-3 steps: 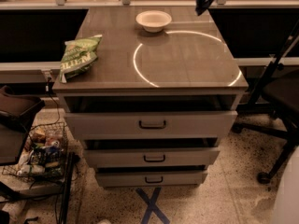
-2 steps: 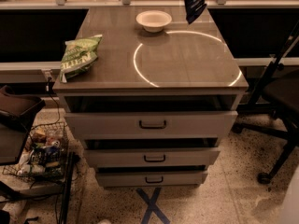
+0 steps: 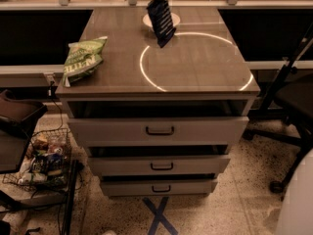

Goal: Move rxbar blueberry near green jalapeno chip bag

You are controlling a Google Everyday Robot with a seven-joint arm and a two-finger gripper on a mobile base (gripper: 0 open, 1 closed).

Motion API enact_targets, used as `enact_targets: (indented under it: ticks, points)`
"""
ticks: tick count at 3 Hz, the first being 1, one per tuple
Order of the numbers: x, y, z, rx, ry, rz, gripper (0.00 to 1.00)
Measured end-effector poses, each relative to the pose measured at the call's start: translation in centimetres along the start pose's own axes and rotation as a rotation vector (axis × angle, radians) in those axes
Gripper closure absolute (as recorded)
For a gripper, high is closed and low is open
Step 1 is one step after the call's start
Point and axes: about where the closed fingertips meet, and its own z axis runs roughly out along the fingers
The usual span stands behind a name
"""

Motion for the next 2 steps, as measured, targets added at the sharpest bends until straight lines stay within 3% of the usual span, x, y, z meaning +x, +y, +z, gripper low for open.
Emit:
enact_targets:
  ticks: [1, 2]
  points:
    - [0.1, -0.9, 3.6, -0.021, 0.035, -0.017, 1.0]
    - [1.0, -3.9, 10.1, -0.035, 0.103, -0.003, 1.0]
